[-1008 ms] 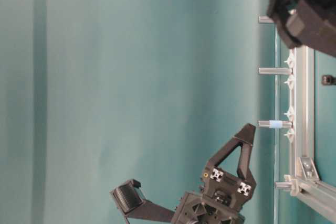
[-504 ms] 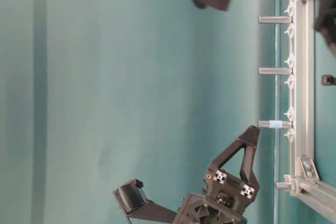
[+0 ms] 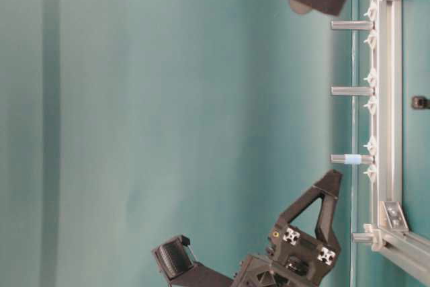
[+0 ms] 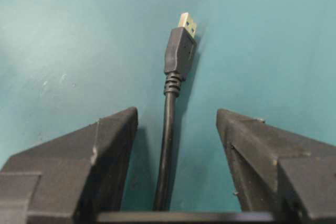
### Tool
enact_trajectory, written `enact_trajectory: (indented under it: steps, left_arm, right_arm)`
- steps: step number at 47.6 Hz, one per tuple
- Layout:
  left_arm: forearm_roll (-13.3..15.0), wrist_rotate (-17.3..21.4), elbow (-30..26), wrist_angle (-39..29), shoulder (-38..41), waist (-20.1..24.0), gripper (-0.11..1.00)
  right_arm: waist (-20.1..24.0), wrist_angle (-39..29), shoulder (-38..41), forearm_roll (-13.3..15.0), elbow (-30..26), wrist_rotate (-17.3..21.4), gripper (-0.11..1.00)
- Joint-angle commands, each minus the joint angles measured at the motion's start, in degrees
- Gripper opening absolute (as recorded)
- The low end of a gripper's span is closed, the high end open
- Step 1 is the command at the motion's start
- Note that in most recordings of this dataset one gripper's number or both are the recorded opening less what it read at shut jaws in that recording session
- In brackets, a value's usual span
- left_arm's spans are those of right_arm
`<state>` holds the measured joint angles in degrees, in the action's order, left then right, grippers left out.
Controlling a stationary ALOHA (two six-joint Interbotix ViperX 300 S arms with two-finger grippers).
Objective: Insert the wire through the string loop located in the center.
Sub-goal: 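Close the right gripper on the cable just behind the USB plug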
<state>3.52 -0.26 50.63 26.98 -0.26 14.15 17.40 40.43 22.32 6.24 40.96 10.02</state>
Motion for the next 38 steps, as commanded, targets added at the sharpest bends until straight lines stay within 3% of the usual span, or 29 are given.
enact_trajectory:
  steps: [1,12,18,32,38]
  left_arm:
    - [-0.18,-0.18,-0.44,0.26,-1.41,-0.18,0.00]
    - [-0.18,-0.18,-0.09,0.26,-1.41,-0.18,0.00]
    - [-0.18,-0.18,0.00,0.26,-1.41,-0.18,0.00]
    - [-0.18,-0.18,0.18,0.26,-1.41,-0.18,0.00]
    - [-0.18,-0.18,0.18,0.26,-1.41,-0.18,0.00]
  right_arm:
    - [0.18,0.35,-0.88,-0.09,-1.14,0.00,0.65]
    - [0.18,0.09,-0.79,-0.26,-1.23,0.00,0.64]
    - [0.26,0.18,-0.79,-0.44,-1.14,0.00,0.58]
    - [0.26,0.09,-0.79,-0.44,-1.32,0.00,0.22]
    - [0.18,-1.14,-0.79,-0.44,-1.49,0.00,0.12]
